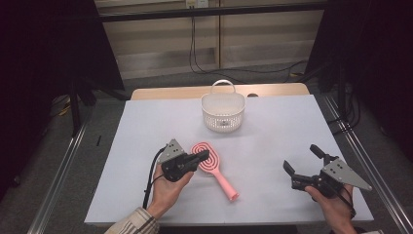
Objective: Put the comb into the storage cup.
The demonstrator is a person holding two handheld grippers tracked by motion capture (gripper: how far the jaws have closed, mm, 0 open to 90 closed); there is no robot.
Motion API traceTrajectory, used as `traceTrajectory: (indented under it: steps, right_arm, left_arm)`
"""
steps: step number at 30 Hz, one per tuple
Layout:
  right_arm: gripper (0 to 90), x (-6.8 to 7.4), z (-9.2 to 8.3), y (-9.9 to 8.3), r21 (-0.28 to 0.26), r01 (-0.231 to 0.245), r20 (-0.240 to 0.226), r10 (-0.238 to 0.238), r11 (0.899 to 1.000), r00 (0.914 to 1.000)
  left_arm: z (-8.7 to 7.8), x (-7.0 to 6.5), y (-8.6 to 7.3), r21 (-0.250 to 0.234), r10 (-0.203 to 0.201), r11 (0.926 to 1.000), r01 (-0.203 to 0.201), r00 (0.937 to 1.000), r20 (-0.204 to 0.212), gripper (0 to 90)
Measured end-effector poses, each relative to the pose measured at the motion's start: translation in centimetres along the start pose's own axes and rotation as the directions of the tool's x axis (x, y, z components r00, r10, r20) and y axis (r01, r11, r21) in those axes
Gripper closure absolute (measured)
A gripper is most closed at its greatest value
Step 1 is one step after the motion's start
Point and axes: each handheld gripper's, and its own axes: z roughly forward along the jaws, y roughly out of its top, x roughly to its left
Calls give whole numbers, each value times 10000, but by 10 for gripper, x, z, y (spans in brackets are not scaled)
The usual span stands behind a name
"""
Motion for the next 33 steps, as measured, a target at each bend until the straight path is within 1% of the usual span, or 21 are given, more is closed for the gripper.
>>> traceTrajectory:
  steps: [3, 5, 7, 9, 11, 13, 15, 16, 17, 18, 21, 23, 25, 26, 27, 28, 29, 30, 31, 32, 33]
  right_arm:
    - [0, 0, 0, 0, 31, -31, 1, 31, 10000, 10000]
    - [0, 0, 0, 0, 29, -21, 8, 21, 10000, 10000]
    - [0, 0, 0, 0, 41, -37, 20, 37, 10000, 10000]
    - [0, 0, 0, 0, 23, -33, 12, 33, 10000, 10000]
    - [0, 0, 0, 0, 56, -66, 7, 66, 10000, 10000]
    - [0, 0, 0, 0, 46, -35, -1, 35, 10000, 10000]
    - [0, 0, 0, 0, 52, -42, -6, 42, 10000, 10000]
    - [0, 0, 0, 0, 44, -38, -7, 38, 10000, 10000]
    - [0, 0, 0, 0, 44, -38, -7, 38, 10000, 10000]
    - [0, 0, 0, 0, 42, -39, -4, 39, 10000, 10000]
    - [0, 0, 0, 0, 46, -41, -28, 41, 10000, 10000]
    - [0, 0, 0, 0, 54, -28, -23, 28, 10000, 10000]
    - [0, 0, 0, 0, 49, -21, -11, 21, 10000, 10000]
    - [0, 0, 0, 0, 68, -8, -38, 8, 10000, 10000]
    - [0, 0, 0, 0, 62, 1, -54, -1, 10000, 10000]
    - [0, 0, 0, 0, 57, 13, -66, -13, 10000, 10000]
    - [0, 1, 0, 0, 77, -6, -80, 7, 10000, 10000]
    - [0, 1, 0, 0, 77, -11, -101, 11, 10000, 9999]
    - [0, 1, 0, 0, 79, -24, -119, 25, 10000, 9999]
    - [0, 1, 0, 0, 82, -32, -132, 33, 10000, 9999]
    - [0, 1, 0, 0, 79, -25, -133, 26, 10000, 9999]
  left_arm:
    - [2, -1, 0, 324, -21, 9995, 20, 10000, 40, 900]
    - [4, -2, 0, 595, -54, 9982, 44, 9998, 166, 900]
    - [6, -3, 0, 760, -65, 9971, 46, 9997, 247, 900]
    - [7, -3, 0, 934, -170, 9955, 142, 9994, 288, 900]
    - [8, -4, 2, 1041, -125, 9945, 89, 9993, 346, 900]
    - [10, -5, 2, 1207, -214, 9925, 173, 9992, 332, 900]
    - [13, -6, 2, 1468, -222, 9890, 164, 9990, 381, 900]
    - [15, -8, 1, 1447, -273, 9892, 217, 9990, 362, 900]
    - [15, -10, 1, 1368, -248, 9903, 227, 9996, 139, 900]
    - [15, -10, 1, 1341, -222, 9907, 217, 9998, 20, 900]
    - [17, -12, 0, 1482, -316, 9885, 304, 9995, 57, 900]
    - [19, -14, 0, 1676, -342, 9854, 314, 9993, 137, 900]
    - [21, -15, -1, 1950, -398, 9802, 355, 9990, 183, 900]
    - [23, -16, -2, 2077, -434, 9775, 368, 9987, 272, 900]
    - [25, -16, -2, 2212, -497, 9744, 404, 9981, 365, 900]
    - [27, -16, -3, 2529, -623, 9663, 475, 9968, 510, 900]
    - [28, -17, -3, 2581, -688, 9646, 538, 9964, 494, 900]
    - [30, -18, -4, 2575, -701, 9648, 531, 9959, 574, 900]
    - [32, -20, -4, 2727, -646, 9611, 438, 9956, 679, 900]
    - [34, -22, -4, 2809, -615, 9589, 395, 9957, 698, 900]
    - [36, -23, -4, 2938, -597, 9552, 359, 9956, 724, 900]
